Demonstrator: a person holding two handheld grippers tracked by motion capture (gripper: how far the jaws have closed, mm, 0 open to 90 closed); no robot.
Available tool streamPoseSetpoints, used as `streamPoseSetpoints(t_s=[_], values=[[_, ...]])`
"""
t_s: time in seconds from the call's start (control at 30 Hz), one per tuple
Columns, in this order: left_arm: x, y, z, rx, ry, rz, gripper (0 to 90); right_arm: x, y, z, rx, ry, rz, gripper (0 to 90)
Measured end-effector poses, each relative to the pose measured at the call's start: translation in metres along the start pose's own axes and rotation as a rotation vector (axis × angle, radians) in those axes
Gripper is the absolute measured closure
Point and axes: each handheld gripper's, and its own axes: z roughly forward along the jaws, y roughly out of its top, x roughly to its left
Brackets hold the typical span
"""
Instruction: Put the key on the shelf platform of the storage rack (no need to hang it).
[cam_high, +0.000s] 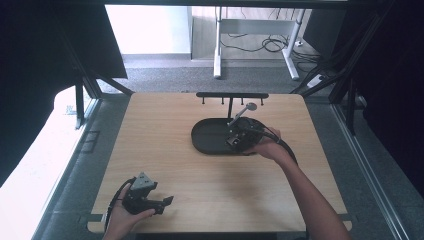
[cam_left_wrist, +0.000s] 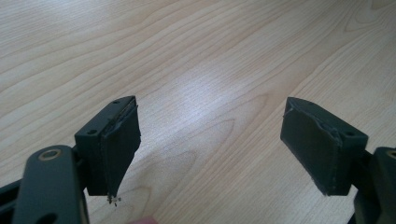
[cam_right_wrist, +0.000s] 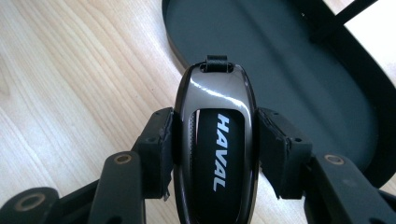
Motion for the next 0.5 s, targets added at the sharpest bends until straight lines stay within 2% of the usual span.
streamPoseSetpoints(t_s=[0.03, 0.3, 0.5], values=[[0.000, 0.000, 0.000, 0.000, 0.000, 0.000, 20.3, -0.001, 0.002, 0.000, -0.007, -0.002, 0.011, 49.6], [0.000, 0.000, 0.000, 0.000, -0.001, -0.002, 20.3, -0.007, 0.011, 0.001, -0.015, -0.006, 0.008, 49.6], [0.001, 0.000, 0.000, 0.000, -0.001, -0.002, 20.3, -0.014, 0.016, 0.008, -0.018, -0.002, 0.020, 49.6]])
